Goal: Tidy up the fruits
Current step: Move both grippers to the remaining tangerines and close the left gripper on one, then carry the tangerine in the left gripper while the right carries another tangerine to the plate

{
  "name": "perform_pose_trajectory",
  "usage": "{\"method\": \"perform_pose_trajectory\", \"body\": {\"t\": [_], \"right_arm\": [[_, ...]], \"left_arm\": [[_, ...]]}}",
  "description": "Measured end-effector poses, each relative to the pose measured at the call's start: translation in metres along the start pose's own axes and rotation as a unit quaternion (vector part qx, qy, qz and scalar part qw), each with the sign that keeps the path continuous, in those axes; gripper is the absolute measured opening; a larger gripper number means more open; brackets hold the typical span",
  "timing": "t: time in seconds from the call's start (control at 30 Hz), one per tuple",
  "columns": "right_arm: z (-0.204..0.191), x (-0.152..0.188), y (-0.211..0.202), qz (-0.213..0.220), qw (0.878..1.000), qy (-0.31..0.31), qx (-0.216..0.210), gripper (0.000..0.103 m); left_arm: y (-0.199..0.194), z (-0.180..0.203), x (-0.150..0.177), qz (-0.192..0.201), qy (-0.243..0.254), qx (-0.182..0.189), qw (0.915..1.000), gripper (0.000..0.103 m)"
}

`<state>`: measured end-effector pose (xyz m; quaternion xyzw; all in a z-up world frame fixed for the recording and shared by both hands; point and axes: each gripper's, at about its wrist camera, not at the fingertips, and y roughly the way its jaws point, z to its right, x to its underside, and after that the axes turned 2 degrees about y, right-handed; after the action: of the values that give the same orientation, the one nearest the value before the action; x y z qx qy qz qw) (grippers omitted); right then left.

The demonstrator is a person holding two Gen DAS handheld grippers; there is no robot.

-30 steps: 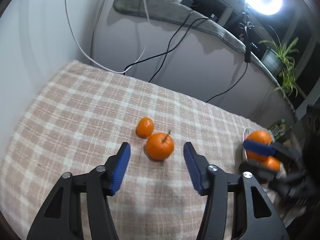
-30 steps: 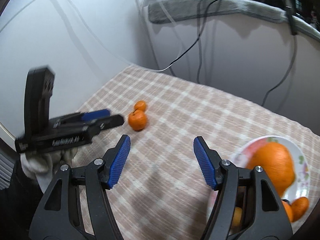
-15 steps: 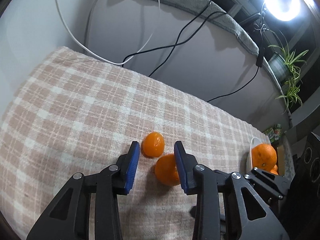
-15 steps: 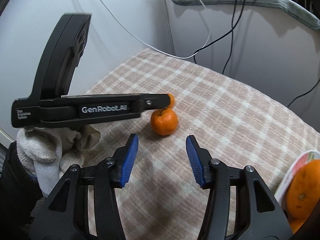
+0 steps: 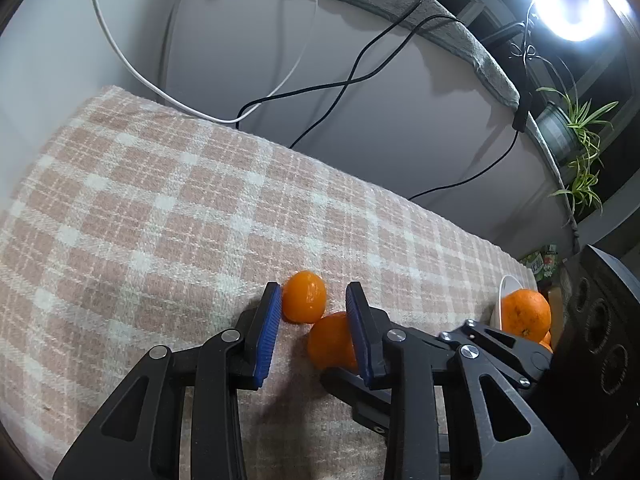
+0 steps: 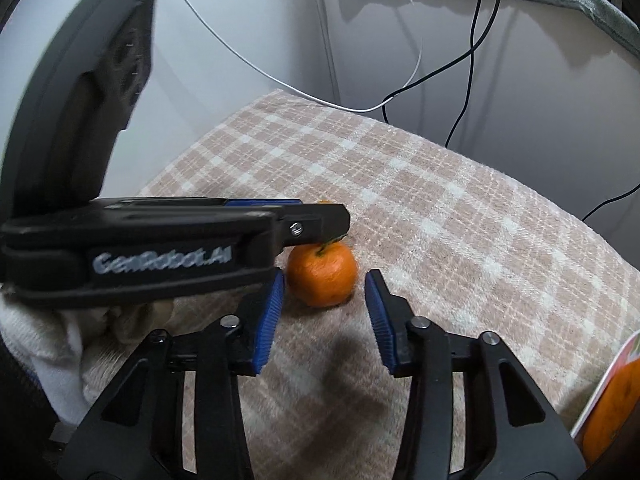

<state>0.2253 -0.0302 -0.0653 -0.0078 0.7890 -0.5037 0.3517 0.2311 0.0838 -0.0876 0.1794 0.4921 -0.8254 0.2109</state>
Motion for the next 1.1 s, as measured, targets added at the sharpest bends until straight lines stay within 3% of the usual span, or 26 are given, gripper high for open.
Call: {"method": "perform_pose_trajectory", "body": {"t": [0.43, 0.53, 0.6, 1.1], "right_arm": [[0.016, 0.007, -0.006, 0.001, 0.999, 0.035, -0.029, 0.038], [0.014, 0.008, -0.006, 0.002, 0.999, 0.031, -0.026, 0.038], [0.013, 0.008, -0.008, 0.003, 0.999, 0.030, -0.024, 0.038], [0.022, 0.018, -0.042, 0.026, 0.999, 0.035, -0.018, 0.037]], "left_arm": [[0.004, 0.002, 0.005, -0.008, 0.006, -0.013, 0.9999, 0.030], [0.008, 0.006, 0.004, -0.010, 0.018, -0.022, 0.9996, 0.030], [0.009, 0.007, 0.003, -0.009, 0.021, -0.027, 0.9994, 0.022], [-0.011, 0.010, 0.015, 0.015, 0.022, -0.025, 0.9994, 0.021]]}}
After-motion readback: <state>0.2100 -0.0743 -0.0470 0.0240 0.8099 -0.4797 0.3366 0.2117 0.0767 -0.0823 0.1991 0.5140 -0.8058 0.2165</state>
